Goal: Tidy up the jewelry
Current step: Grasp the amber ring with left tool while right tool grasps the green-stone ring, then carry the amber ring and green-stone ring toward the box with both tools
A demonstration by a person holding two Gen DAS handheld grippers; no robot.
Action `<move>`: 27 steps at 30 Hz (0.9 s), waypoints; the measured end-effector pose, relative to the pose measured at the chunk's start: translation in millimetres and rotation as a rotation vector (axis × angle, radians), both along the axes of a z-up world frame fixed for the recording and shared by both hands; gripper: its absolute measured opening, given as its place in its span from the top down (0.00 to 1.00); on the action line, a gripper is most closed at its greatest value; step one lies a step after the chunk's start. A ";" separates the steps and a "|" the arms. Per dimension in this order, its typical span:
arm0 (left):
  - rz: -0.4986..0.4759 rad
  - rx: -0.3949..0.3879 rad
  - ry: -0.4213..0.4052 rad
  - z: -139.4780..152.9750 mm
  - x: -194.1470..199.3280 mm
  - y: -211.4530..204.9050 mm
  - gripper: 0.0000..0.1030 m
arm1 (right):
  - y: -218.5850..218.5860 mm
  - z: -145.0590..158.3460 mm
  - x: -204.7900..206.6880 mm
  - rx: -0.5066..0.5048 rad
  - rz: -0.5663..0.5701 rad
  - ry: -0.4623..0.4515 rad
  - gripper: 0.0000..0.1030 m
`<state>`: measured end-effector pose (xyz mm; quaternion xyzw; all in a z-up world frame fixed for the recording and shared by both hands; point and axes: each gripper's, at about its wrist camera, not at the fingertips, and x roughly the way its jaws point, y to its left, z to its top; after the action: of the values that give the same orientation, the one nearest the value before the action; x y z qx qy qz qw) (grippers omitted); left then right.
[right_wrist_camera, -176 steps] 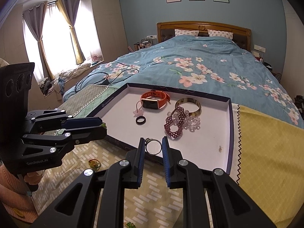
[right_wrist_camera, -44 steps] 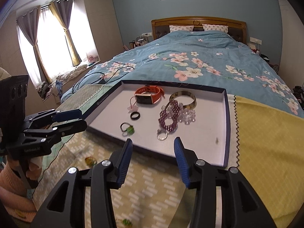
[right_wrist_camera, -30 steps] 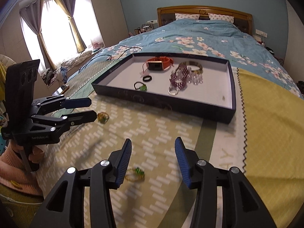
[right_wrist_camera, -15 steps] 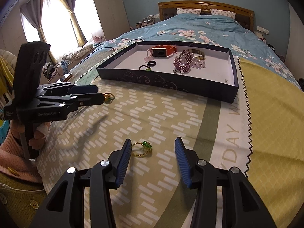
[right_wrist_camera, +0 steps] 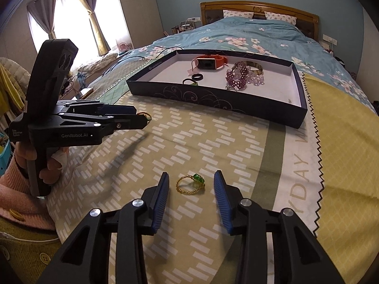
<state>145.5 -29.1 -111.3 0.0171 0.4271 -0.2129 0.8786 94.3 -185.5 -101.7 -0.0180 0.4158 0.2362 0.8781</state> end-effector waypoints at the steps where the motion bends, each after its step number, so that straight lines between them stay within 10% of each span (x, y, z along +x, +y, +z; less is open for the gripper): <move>1: -0.002 -0.003 0.003 -0.4 1.0 -0.6 0.57 | -0.3 -0.1 -0.3 0.004 -0.005 0.002 0.68; 11: 0.005 0.007 0.013 -3.2 2.1 -2.8 0.81 | -2.8 -0.6 2.5 0.000 -0.027 0.000 0.90; 27: 0.017 -0.015 0.010 -3.3 -5.8 1.5 0.82 | 8.9 6.0 18.4 -0.005 -0.015 -0.046 0.91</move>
<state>139.7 -27.6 -114.6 0.0059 0.4302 -0.2085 0.8783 112.7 -176.5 -95.7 -0.0227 0.3963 0.2282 0.8890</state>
